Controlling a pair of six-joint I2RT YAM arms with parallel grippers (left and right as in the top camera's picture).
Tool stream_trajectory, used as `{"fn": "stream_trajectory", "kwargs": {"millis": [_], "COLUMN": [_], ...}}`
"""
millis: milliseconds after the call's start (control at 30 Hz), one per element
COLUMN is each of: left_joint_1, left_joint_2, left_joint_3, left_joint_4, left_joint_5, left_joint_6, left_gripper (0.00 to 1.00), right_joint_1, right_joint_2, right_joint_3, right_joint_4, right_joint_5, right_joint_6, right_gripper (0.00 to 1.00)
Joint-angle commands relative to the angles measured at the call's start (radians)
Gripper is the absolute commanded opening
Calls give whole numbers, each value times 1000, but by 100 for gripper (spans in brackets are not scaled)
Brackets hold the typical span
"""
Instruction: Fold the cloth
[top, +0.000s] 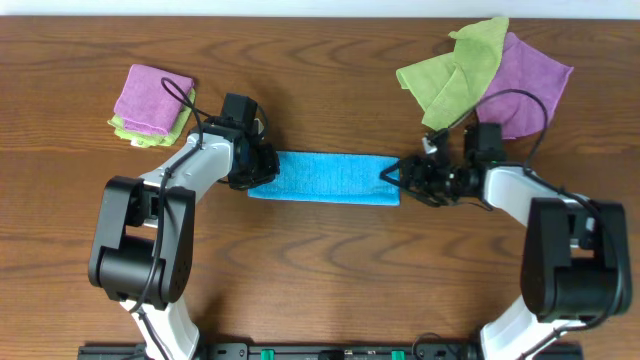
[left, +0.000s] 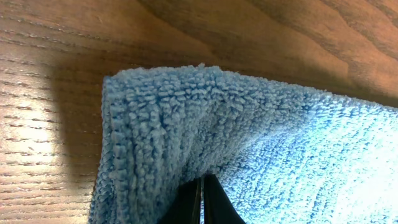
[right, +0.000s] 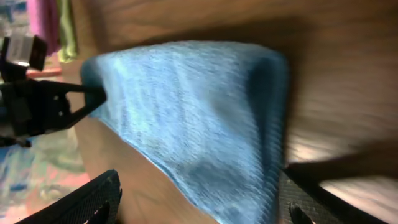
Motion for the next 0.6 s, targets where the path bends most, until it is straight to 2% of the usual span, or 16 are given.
{"fn": "stream_trajectory", "kwargs": {"millis": [0, 33, 233, 367, 467, 567], "left_joint_1": [2, 2, 37, 87, 130, 161], "left_joint_2": [39, 39, -2, -140, -291, -446], "left_joint_3": [-11, -11, 29, 134, 208, 239], "left_joint_4": [-21, -25, -71, -193, -284, -341], "left_joint_5": [-46, -46, 54, 73, 52, 6], "left_joint_6": [11, 11, 14, 68, 98, 104], "left_gripper": [6, 6, 6, 6, 6, 6], "right_joint_1": [55, 61, -1, -68, -108, -85], "right_joint_2": [53, 57, 52, 30, -13, -55], "right_joint_3": [-2, -2, 38, 137, 267, 406], "right_joint_4": [23, 29, -33, -222, -457, -649], "right_joint_5": [19, 29, 45, 101, 306, 589], "right_joint_6": [61, 63, 58, -24, -66, -70], "right_gripper": [81, 78, 2, 1, 2, 2]}}
